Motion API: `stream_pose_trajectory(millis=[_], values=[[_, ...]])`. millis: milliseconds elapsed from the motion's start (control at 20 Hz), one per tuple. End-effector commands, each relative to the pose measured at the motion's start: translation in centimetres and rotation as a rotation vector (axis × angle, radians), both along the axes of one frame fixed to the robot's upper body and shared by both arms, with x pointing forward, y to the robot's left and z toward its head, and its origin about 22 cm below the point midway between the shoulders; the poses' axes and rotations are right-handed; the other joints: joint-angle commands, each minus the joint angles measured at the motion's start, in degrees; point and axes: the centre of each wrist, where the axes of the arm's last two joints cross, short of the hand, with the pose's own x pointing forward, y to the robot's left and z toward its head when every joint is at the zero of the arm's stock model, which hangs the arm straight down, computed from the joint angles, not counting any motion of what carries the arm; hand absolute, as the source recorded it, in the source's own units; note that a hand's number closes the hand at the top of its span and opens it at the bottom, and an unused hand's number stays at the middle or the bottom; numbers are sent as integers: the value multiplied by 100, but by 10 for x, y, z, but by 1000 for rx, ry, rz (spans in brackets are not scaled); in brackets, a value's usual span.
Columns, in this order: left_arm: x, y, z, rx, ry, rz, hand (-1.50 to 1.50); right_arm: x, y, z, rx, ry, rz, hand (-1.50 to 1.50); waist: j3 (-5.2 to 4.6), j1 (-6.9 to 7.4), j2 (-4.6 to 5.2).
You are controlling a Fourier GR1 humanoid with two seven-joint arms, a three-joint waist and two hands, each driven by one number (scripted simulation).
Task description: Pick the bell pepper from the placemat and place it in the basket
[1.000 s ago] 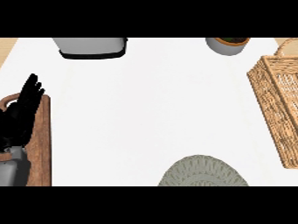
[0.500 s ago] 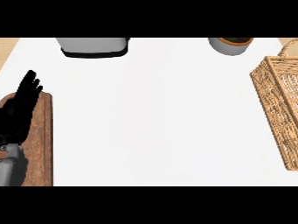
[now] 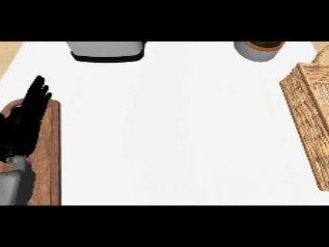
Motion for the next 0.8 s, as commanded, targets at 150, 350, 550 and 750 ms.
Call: stream_pose_trajectory(millis=[150,350,550,750], values=[[3,-7,4,1,12,-23,0,45,0,48,0,-13,-125,150,6,91,1],[10,0,3,-3,6,-13,0,71,-4,58,-106,-43,-174,150,9,60,-3],[-11,-1,6,3,28,-20,0,97,8,63,-188,-40,-201,150,12,125,-13],[4,-5,-5,-5,14,-22,0,132,12,51,-257,-23,-231,150,11,125,7]])
